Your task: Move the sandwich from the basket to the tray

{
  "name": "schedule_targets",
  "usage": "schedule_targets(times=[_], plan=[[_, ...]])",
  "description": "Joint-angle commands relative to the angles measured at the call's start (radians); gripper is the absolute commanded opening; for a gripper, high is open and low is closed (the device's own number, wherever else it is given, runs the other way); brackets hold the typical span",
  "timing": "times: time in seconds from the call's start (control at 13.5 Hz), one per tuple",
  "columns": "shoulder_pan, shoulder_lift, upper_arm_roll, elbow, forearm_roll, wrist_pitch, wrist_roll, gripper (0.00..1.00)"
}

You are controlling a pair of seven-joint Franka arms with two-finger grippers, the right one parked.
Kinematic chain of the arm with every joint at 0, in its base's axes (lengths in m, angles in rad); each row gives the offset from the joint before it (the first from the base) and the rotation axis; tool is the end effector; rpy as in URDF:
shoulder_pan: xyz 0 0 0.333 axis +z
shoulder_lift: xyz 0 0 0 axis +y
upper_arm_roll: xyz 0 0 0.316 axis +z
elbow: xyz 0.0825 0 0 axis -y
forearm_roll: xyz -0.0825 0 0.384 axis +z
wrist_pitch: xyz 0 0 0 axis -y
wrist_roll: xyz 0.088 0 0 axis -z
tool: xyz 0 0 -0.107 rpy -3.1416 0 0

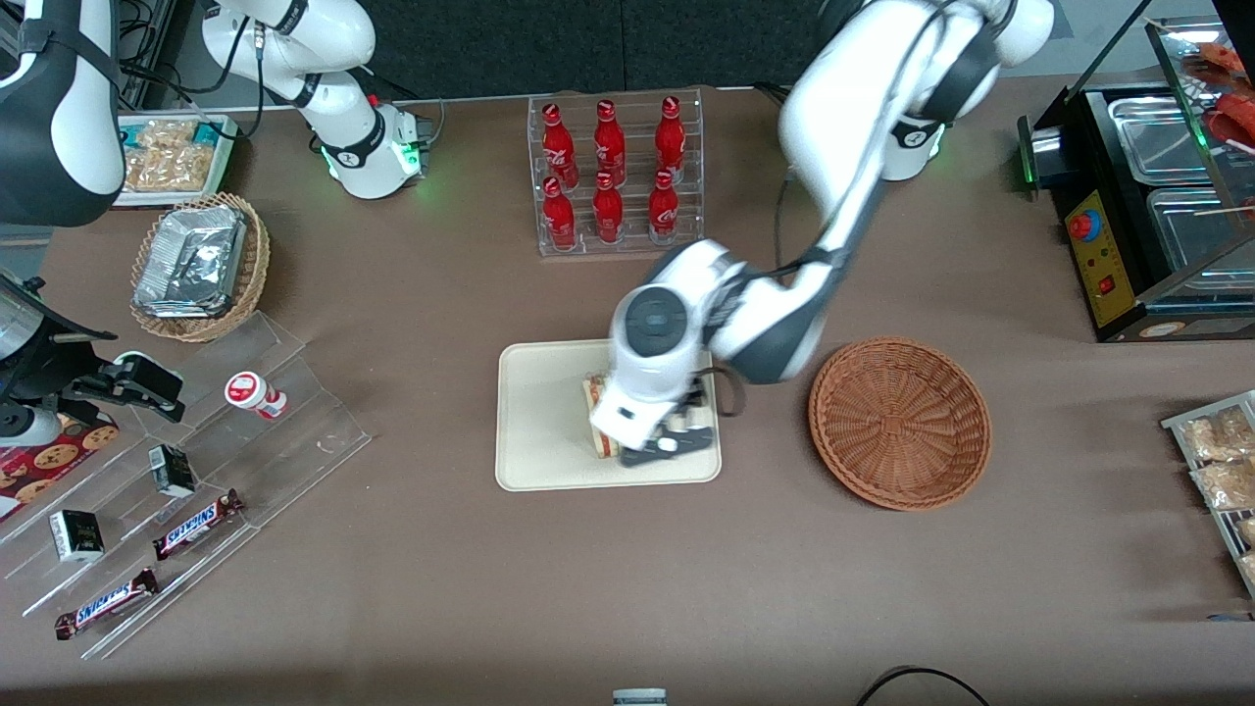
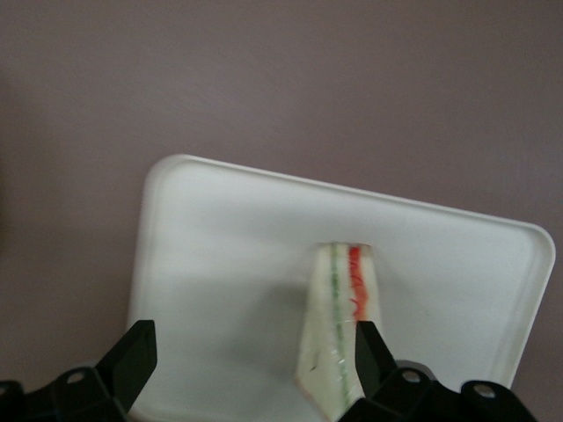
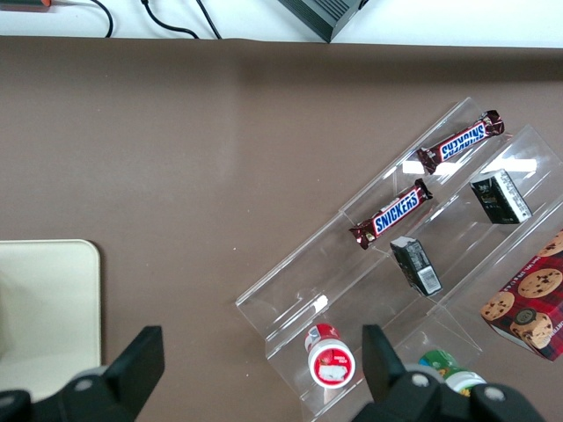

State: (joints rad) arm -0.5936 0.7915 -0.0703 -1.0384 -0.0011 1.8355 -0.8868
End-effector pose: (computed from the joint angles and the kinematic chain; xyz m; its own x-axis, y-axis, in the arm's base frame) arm 0.6123 -0.4564 0.3721 0.9699 0.2410 -0.0352 0.2423 -0.9695 0.0375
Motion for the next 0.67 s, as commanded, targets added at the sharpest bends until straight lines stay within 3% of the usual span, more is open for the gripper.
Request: schedule_targets(times=[0.0, 0.3, 0.59], plan=[[0.127, -0.219, -0.006, -0.245, -0.074, -0.013, 0.142, 0.99], [0.328, -0.440, -0.006, -0.541, -0.112, 0.028, 0.412, 0.99], [0.507, -0.601, -0.005, -0.702, -0.112, 0.012, 0.655, 0.99]])
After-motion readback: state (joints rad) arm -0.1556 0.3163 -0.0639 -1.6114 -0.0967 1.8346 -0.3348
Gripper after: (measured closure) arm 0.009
